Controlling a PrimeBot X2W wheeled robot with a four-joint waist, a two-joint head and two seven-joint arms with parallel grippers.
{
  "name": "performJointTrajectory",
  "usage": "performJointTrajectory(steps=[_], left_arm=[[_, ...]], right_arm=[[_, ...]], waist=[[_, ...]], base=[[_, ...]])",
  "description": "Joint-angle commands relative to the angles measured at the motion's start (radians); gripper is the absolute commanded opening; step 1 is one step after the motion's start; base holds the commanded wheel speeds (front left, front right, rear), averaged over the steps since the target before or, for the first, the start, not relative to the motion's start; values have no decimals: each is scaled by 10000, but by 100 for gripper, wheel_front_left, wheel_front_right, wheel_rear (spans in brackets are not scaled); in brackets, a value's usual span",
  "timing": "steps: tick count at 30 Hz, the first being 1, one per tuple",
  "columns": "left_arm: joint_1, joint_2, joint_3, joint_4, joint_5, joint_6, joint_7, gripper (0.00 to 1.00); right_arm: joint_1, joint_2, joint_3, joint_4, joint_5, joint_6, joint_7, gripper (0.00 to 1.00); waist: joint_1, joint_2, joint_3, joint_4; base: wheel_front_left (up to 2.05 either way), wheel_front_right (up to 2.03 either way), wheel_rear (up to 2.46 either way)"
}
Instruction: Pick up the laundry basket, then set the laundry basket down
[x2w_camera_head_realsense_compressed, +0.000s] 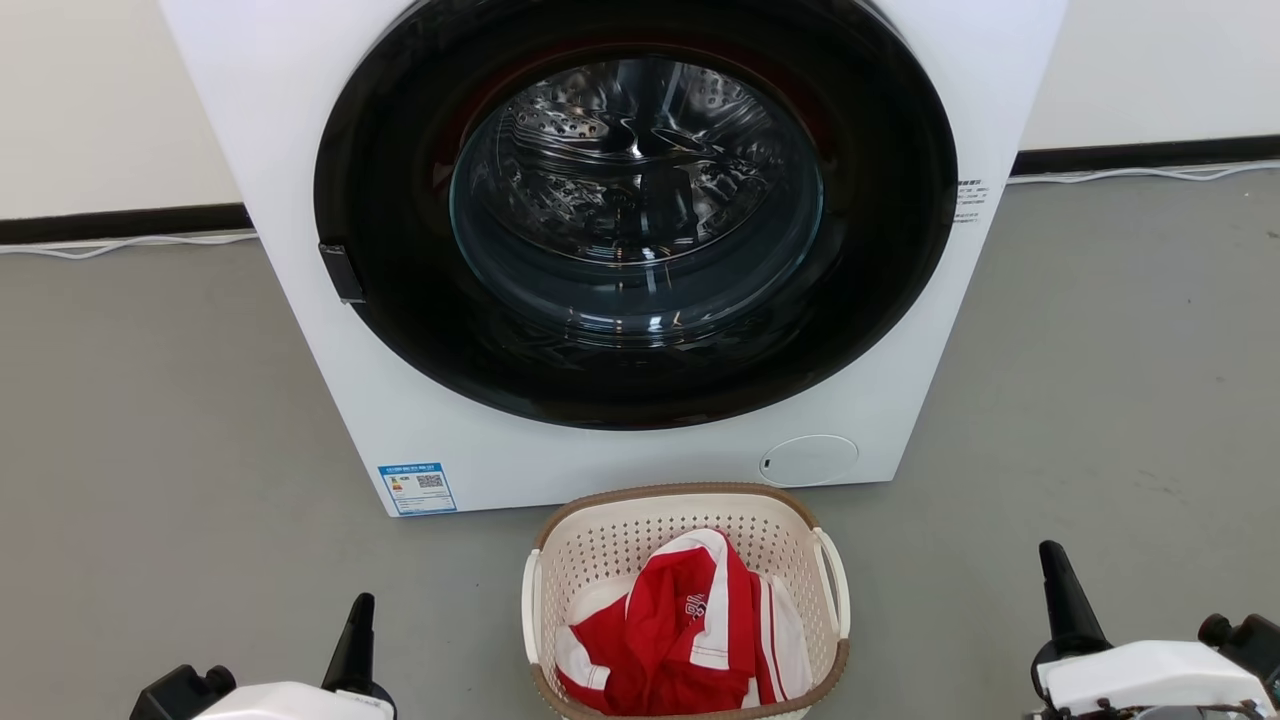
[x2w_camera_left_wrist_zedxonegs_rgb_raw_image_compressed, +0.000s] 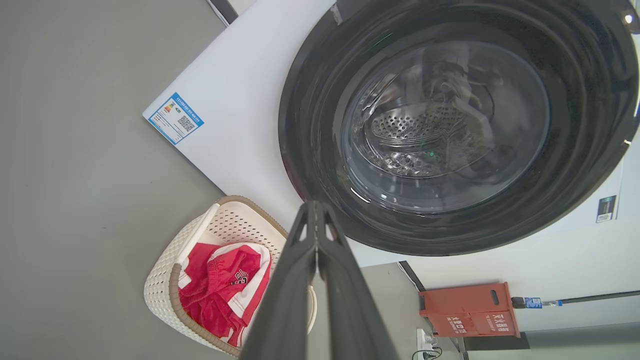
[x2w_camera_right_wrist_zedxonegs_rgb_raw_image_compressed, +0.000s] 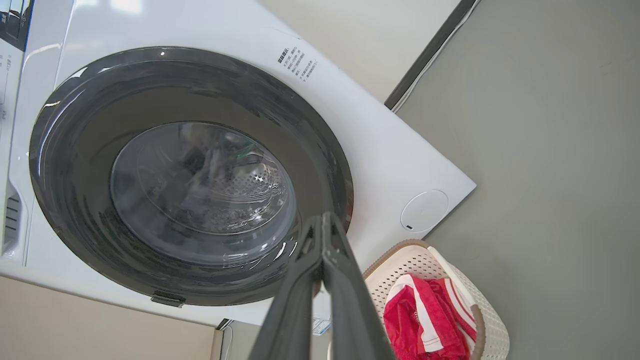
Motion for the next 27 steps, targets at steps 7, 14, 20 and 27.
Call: performJointTrajectory(steps=[7, 14, 20, 27], left_arm=[[-661, 105, 307, -370, -851, -203, 215, 0], [-744, 110, 394, -445, -1585, -294, 420, 0], [-814, 115, 468, -509, -2210, -371, 595, 0], [-896, 121, 556, -584, -2943, -461, 800, 0]], right_arm=[[-620, -51, 47, -341, 1007, 47, 255, 0], [-678, -28, 13, -390, 1893, 51, 458, 0], [-728, -8, -16, -433, 2649, 54, 630, 0], [-786, 15, -50, -483, 3535, 58, 833, 0]], waist=[[-1, -1, 16, 16], [-1, -1, 33, 32], [-1, -1, 47, 46], [-1, -1, 64, 62]], base=[[0, 0, 0], [0, 0, 0], [0, 0, 0], [0, 0, 0]])
